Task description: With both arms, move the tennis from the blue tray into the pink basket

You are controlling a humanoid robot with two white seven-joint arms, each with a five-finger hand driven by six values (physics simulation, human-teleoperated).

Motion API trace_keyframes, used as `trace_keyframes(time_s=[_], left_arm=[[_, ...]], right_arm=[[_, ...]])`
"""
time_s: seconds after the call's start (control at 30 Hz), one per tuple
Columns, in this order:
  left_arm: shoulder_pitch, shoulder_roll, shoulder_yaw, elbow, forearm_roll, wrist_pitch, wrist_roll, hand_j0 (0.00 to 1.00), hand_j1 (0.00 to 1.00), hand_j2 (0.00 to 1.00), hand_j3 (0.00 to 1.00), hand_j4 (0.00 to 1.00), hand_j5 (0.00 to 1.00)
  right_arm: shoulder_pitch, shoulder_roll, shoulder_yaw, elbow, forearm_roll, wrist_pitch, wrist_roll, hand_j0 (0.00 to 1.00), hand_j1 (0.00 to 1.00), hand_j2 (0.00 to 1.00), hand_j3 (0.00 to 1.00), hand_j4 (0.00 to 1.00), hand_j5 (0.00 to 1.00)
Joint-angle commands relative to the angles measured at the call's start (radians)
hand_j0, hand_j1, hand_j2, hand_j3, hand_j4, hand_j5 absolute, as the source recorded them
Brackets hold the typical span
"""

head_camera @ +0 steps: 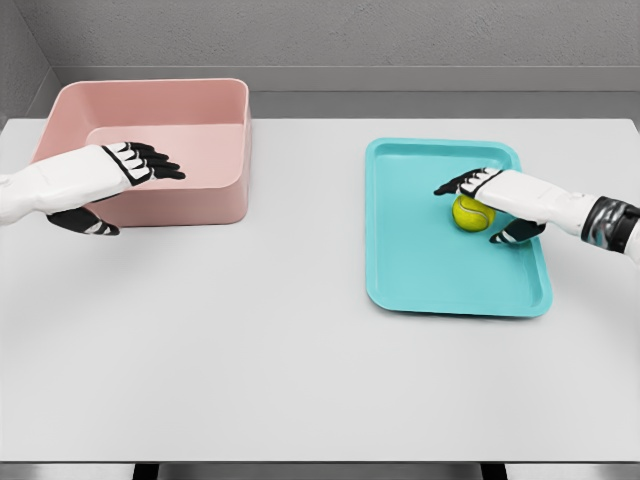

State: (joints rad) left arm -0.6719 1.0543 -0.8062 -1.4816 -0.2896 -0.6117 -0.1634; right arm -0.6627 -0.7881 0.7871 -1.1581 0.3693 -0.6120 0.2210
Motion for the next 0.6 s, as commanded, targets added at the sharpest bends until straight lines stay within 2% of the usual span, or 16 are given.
trace_keyframes(time_s=[0.0,0.57], left_arm=[[0.0,0.003,-0.002,0.001,0.015,0.001,-0.001,1.0,1.0,1.0,1.0,1.0,1.0],[0.025,0.032,0.002,-0.034,0.017,0.001,-0.002,1.0,1.0,1.0,1.0,1.0,1.0]], right_arm=[[0.0,0.0,0.0,0.0,-0.006,0.001,0.006,0.9,0.9,0.9,0.9,0.9,0.9],[-0.011,0.016,-0.005,0.037,-0.004,0.001,0.012,0.87,0.87,0.87,0.87,0.87,0.87]])
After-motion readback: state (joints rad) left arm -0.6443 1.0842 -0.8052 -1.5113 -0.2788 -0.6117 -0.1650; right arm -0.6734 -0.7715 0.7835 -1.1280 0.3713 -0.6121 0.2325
